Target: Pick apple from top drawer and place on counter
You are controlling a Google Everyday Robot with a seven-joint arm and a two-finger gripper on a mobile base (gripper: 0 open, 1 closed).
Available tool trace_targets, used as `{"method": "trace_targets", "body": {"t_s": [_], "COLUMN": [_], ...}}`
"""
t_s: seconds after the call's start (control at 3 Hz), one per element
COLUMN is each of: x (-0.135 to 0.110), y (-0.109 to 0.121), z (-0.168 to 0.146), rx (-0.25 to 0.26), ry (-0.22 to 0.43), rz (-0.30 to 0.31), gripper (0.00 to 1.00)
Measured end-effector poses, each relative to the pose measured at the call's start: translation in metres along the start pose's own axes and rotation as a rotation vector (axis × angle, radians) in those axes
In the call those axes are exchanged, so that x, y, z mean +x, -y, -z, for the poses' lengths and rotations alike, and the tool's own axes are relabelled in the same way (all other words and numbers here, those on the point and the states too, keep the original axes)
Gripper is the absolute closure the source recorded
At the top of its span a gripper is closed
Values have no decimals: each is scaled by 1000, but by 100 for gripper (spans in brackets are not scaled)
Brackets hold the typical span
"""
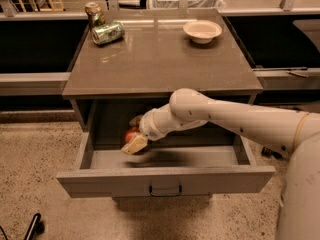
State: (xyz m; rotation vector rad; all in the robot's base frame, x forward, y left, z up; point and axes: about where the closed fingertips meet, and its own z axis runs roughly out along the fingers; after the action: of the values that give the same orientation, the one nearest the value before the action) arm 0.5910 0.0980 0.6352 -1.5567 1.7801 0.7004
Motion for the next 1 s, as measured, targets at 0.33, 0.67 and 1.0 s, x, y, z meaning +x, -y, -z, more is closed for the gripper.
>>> {"method": "trace_targets", "body": {"t_s": [0.33, 0.67, 1.0], "x": [8, 16, 20], "y": [-3, -6, -7], "z": [-5, -3, -1], "rx": [-41, -59, -57], "ry": [-3, 28, 48], "rz": [-38, -86, -103], "gripper": [30, 36, 59]}}
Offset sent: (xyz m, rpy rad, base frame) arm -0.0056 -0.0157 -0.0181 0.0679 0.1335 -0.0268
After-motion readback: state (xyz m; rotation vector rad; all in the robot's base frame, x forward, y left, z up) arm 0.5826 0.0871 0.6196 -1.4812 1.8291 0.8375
